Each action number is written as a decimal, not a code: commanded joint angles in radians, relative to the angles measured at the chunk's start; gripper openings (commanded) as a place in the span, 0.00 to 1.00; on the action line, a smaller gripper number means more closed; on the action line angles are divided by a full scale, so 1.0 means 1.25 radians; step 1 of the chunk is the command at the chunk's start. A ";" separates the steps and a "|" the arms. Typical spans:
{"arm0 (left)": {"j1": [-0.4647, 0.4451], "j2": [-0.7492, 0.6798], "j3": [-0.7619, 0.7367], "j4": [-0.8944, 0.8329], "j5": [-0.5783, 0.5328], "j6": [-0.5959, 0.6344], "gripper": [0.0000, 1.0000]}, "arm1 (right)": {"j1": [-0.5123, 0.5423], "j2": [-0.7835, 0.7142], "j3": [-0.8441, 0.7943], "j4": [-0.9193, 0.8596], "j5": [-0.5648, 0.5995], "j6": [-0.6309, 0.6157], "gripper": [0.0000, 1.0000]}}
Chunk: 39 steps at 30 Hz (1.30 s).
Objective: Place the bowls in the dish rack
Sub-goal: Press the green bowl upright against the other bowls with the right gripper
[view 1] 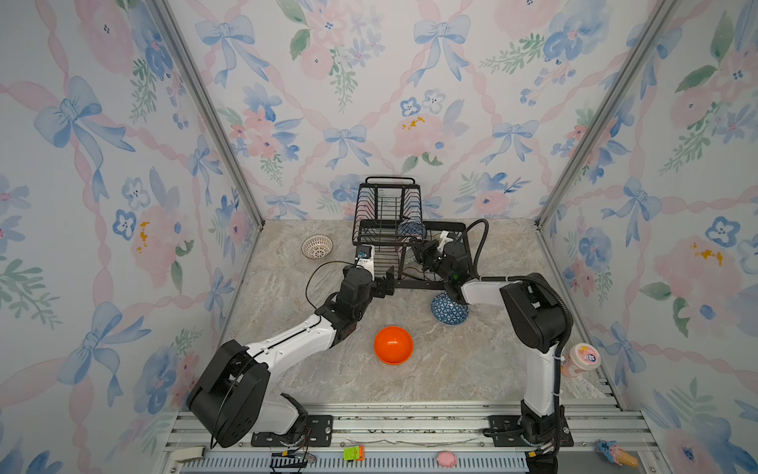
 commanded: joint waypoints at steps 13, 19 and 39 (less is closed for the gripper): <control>0.008 0.012 -0.012 0.000 0.006 -0.013 0.98 | 0.029 0.065 0.028 0.073 0.014 0.039 0.00; 0.008 0.007 -0.014 0.000 0.006 -0.014 0.98 | 0.038 0.075 0.002 0.103 0.035 0.049 0.00; 0.008 -0.002 -0.014 0.000 0.012 -0.022 0.98 | 0.121 0.084 -0.105 0.171 0.253 0.192 0.00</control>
